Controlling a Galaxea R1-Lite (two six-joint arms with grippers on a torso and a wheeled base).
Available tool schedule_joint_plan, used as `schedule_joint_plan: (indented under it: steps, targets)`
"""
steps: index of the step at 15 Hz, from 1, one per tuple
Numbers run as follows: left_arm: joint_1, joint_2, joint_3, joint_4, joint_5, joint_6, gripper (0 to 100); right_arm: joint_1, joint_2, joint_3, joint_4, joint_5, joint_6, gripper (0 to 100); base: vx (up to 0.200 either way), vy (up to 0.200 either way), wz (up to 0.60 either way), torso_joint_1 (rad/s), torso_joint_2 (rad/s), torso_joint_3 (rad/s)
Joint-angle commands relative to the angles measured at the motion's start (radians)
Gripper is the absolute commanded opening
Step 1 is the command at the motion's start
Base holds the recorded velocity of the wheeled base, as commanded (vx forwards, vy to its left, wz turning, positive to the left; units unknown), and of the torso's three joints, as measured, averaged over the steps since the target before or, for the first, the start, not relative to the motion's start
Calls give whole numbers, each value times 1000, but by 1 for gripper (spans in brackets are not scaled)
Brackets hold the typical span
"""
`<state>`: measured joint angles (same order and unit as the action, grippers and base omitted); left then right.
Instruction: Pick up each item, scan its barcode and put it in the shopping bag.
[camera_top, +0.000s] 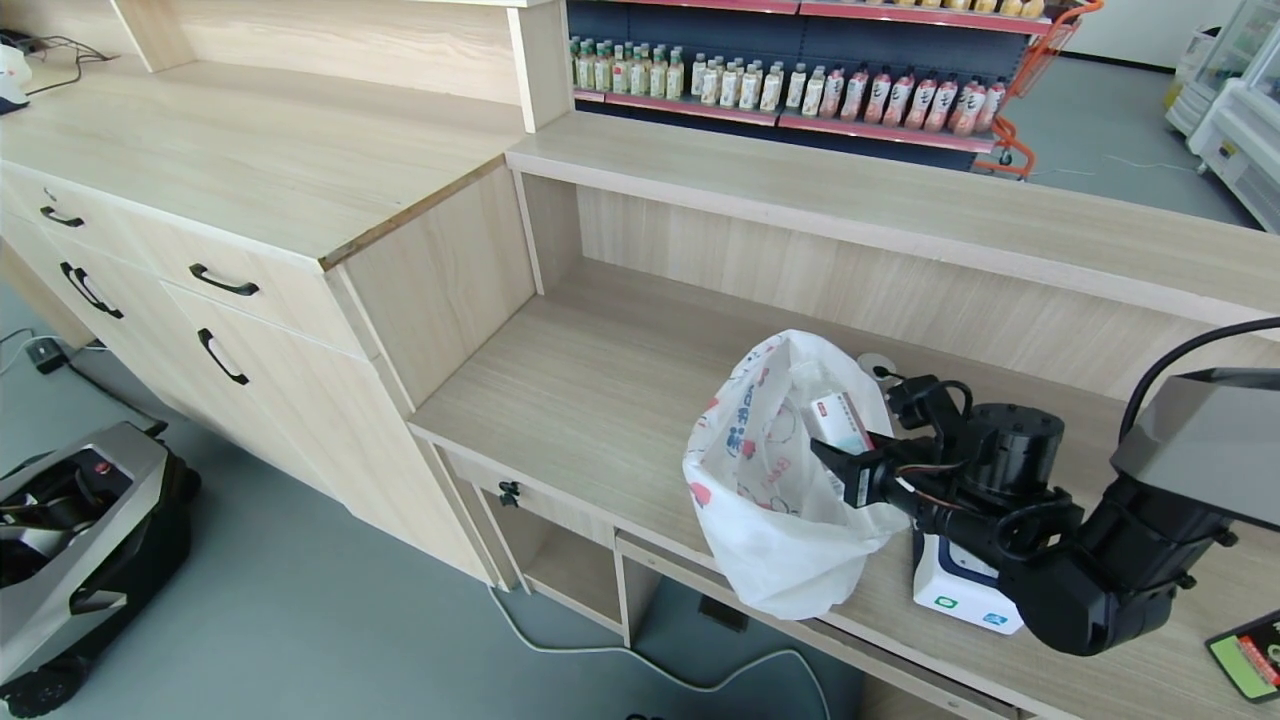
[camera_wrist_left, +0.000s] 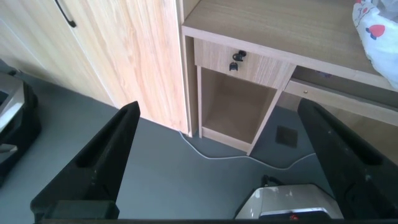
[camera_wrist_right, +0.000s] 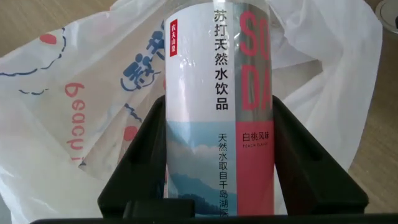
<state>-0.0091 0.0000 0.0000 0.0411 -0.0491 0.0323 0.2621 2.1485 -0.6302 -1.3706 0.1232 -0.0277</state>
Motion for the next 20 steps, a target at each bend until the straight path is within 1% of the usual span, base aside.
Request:
schedule_joint_plan:
  steps: [1,20]
  targets:
    - [0,2,0,0,0,0,100,-6,28,3,-1,-27,-1,0,0,0,0,0,0,0]
    - [0,2,0,0,0,0,100,19,128,-109,36,-30,-8,0,0,0,0,0,0,0]
